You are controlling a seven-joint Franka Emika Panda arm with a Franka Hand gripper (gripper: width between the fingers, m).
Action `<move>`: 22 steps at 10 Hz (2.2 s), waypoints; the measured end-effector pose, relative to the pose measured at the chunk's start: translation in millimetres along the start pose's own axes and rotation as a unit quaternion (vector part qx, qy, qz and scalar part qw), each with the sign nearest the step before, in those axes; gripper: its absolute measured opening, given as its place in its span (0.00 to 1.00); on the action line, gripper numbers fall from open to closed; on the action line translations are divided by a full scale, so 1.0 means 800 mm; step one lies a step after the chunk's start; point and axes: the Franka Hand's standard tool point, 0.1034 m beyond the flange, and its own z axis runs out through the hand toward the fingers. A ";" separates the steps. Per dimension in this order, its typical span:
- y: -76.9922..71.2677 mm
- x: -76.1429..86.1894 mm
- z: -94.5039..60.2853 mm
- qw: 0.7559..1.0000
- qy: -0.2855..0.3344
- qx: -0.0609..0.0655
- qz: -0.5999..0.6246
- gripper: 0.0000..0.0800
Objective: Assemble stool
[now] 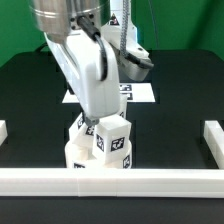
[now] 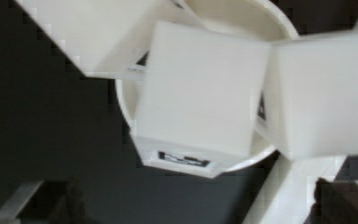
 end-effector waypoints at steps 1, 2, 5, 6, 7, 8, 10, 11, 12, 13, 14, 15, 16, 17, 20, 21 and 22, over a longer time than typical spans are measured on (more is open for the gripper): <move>-0.004 0.003 0.001 0.999 0.008 0.016 0.026 0.81; -0.002 0.005 0.005 0.999 0.010 0.022 0.031 0.81; -0.003 0.004 0.006 0.999 0.010 0.021 0.029 0.81; -0.002 0.005 0.008 0.999 0.011 0.022 0.034 0.81; 0.002 0.004 0.014 0.998 0.012 0.022 0.052 0.81; 0.003 0.001 0.019 0.998 0.014 0.022 0.051 0.81; 0.004 0.001 0.028 0.998 0.021 0.031 0.051 0.81; 0.004 0.000 0.028 0.998 0.021 0.029 0.050 0.81; 0.004 0.000 0.028 0.998 0.021 0.029 0.050 0.81; 0.004 0.000 0.029 0.998 0.021 0.029 0.050 0.81; 0.002 -0.004 0.032 0.998 0.025 0.033 0.051 0.81; 0.003 -0.008 0.036 0.998 0.025 0.032 0.049 0.81; 0.003 -0.008 0.040 0.998 0.027 0.033 0.048 0.81; 0.003 -0.009 0.042 0.998 0.028 0.032 0.047 0.81; 0.003 -0.008 0.051 0.998 0.031 0.031 0.046 0.65; 0.004 -0.008 0.054 0.998 0.031 0.029 0.046 0.65; 0.004 -0.008 0.056 0.998 0.031 0.028 0.046 0.47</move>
Offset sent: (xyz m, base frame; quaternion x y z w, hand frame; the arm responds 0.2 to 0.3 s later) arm 0.0000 0.0000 0.0000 0.0000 0.0000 0.0000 1.0000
